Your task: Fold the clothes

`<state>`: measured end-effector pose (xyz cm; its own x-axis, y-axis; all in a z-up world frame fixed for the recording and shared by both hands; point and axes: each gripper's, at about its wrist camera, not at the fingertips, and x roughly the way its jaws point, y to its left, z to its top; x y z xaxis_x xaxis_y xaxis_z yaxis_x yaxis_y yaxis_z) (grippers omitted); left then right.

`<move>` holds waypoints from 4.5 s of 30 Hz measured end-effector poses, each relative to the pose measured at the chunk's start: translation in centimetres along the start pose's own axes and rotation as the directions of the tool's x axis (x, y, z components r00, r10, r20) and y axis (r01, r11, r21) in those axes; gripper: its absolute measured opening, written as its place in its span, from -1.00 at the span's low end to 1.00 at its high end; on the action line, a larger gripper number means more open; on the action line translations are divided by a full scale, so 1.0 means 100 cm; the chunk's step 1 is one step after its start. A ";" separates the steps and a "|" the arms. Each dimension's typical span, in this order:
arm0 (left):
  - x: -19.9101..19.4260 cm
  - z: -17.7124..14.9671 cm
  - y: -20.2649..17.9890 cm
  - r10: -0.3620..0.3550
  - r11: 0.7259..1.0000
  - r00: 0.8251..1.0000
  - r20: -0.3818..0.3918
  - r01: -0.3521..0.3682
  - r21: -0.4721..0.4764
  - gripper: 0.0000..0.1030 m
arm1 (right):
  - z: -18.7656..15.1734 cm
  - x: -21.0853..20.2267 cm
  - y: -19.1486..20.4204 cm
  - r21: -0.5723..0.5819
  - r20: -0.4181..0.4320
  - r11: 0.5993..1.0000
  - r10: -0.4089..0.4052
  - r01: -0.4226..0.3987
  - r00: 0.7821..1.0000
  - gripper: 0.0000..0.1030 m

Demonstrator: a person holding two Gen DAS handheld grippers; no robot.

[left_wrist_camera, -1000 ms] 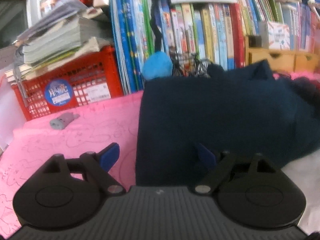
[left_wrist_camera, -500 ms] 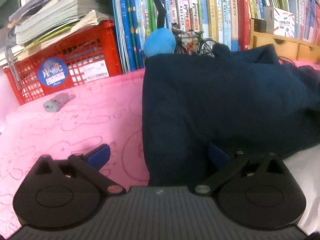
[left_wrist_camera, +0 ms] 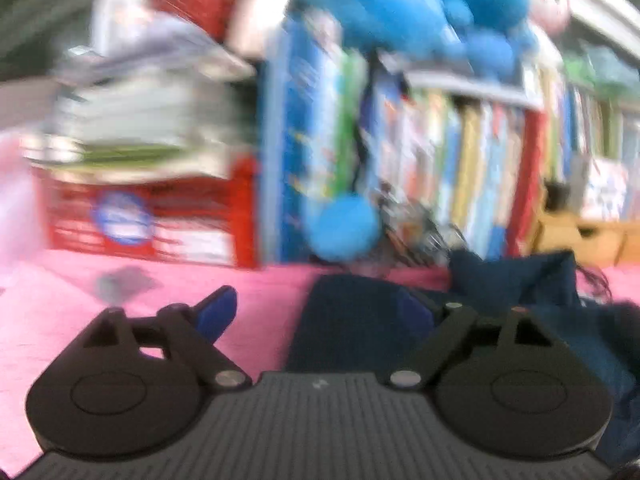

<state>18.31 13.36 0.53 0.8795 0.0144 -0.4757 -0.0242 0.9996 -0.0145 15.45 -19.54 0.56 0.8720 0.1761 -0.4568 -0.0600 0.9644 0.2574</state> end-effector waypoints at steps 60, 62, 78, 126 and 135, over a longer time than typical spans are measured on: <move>-0.168 -0.110 -0.060 -0.205 0.952 0.975 -0.080 0.218 0.216 0.72 | -0.113 -0.158 0.100 -0.251 -0.142 0.948 0.166 -0.198 0.976 0.82; -0.178 -0.134 -0.072 -0.205 0.947 0.969 -0.137 0.232 0.223 0.72 | -0.133 -0.174 0.107 -0.252 -0.174 0.943 0.176 -0.217 0.969 0.82; -0.329 -0.223 -0.055 -0.041 0.998 0.994 -0.104 0.045 0.035 0.72 | -0.231 -0.342 0.034 -0.150 0.047 0.970 -0.188 0.193 0.981 0.81; -0.335 -0.240 -0.002 -0.206 0.978 0.962 -0.179 0.202 -0.045 0.77 | -0.269 -0.371 0.071 -0.286 0.006 0.950 -0.130 0.126 0.991 0.98; -0.314 -0.262 0.061 -0.419 0.861 0.902 -0.107 0.357 -0.363 0.79 | -0.270 -0.367 -0.029 0.141 -0.099 0.990 0.002 0.012 0.995 0.67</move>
<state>-21.91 18.40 -7.61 0.7522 -0.4088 -0.5168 0.1211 0.8567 -0.5014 -29.53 -23.45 -6.39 0.8198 0.1963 -0.5380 0.0198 0.9292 0.3691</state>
